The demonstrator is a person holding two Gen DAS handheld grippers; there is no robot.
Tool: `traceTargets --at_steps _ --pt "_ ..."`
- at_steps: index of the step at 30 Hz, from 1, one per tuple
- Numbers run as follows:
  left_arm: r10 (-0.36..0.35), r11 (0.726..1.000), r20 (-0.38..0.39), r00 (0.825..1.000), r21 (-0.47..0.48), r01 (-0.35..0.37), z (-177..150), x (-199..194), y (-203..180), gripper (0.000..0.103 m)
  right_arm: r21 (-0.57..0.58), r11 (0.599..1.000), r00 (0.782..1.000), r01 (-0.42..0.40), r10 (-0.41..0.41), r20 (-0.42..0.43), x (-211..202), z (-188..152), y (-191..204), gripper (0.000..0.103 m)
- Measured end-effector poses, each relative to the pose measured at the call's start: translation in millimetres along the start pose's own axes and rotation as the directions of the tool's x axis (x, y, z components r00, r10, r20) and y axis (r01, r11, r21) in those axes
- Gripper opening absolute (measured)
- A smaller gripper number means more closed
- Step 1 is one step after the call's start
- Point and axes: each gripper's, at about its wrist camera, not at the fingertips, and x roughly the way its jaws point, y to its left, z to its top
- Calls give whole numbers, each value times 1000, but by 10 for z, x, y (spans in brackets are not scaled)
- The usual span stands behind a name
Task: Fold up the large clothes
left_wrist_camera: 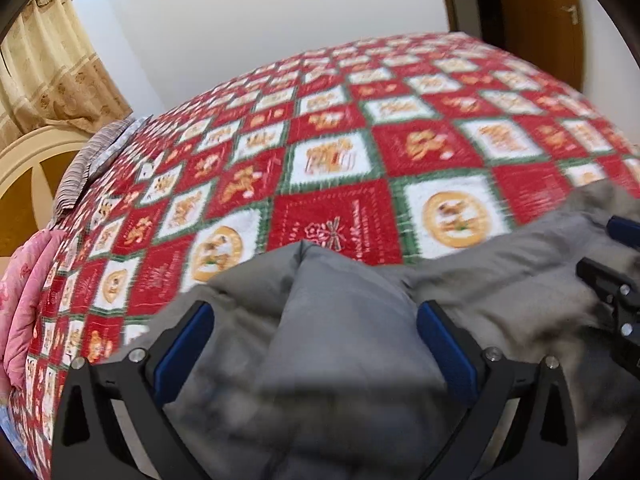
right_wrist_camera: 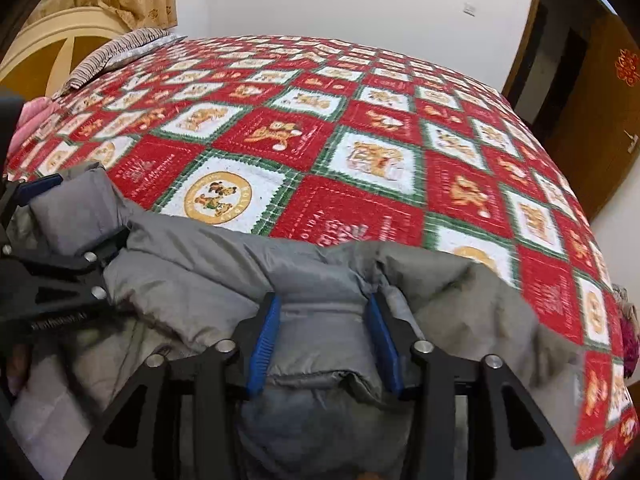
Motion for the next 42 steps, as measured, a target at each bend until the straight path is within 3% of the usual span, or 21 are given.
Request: traceTargets --at_steps 1,2,7,14,23,32,42 --pt "0 1000 11 1000 8 0 -26 -125 41 103 10 1000 1000 3 -3 7 -80 -6 -36 71" --pt "-4 1000 24 1000 14 4 -69 -268 90 103 40 999 1000 12 -13 29 -260 -39 -113 74" --pt "-10 999 66 998 53 6 -598 -872 310 103 103 995 999 -4 -1 44 -786 -353 -374 74" --pt "61 993 56 997 98 -66 -1452 -1346 479 103 128 992 999 -22 25 -22 -1280 -1281 -456 74" --pt "65 998 -23 998 14 -65 -2503 -1768 840 103 228 974 997 -18 35 -69 -1845 -2490 -638 74" --pt "45 999 -39 998 -25 -46 -3113 -2052 913 103 259 965 997 -34 51 -61 -2269 -3212 -607 74" --pt "-33 996 -34 999 -89 30 -3620 -2318 939 103 263 962 995 -76 90 -43 -2679 -3835 -418 74"
